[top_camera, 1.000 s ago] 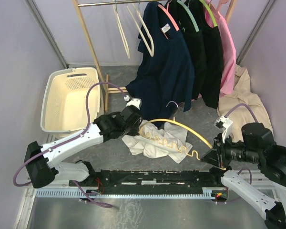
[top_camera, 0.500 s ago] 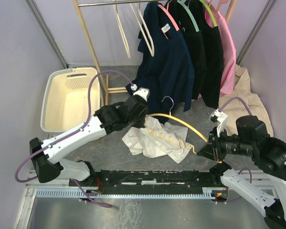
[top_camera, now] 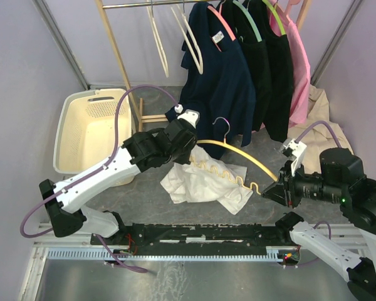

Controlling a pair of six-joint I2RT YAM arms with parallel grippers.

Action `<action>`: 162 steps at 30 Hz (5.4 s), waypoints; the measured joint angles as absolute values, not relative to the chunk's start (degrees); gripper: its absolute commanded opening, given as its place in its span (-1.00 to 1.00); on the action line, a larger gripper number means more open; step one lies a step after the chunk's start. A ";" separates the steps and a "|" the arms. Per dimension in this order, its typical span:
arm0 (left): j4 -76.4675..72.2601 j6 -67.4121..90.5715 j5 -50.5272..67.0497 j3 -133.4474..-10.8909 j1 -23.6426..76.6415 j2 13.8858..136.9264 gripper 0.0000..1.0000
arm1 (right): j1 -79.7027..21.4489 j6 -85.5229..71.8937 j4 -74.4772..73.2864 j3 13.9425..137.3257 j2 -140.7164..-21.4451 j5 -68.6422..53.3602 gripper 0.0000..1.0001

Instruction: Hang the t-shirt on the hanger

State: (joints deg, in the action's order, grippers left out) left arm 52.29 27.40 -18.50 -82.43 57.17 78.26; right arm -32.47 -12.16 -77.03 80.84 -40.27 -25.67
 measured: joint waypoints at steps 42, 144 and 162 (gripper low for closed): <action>47.09 27.05 -26.94 -78.37 56.66 80.36 -0.95 | -32.45 -20.67 -79.44 64.58 -25.39 -30.00 -0.97; 64.66 21.58 -25.82 -105.21 59.02 82.21 -0.92 | -31.77 -22.57 -63.22 70.32 -29.85 -24.64 -0.97; 54.13 30.13 -22.31 -70.57 59.29 71.94 -0.94 | -31.77 -18.33 -81.43 70.63 -30.04 -29.93 -0.97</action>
State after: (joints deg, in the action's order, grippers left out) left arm 54.13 30.13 -22.31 -70.57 59.29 71.94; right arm -31.77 -18.33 -81.43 70.63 -30.04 -29.93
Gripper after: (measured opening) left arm 0.052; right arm 0.203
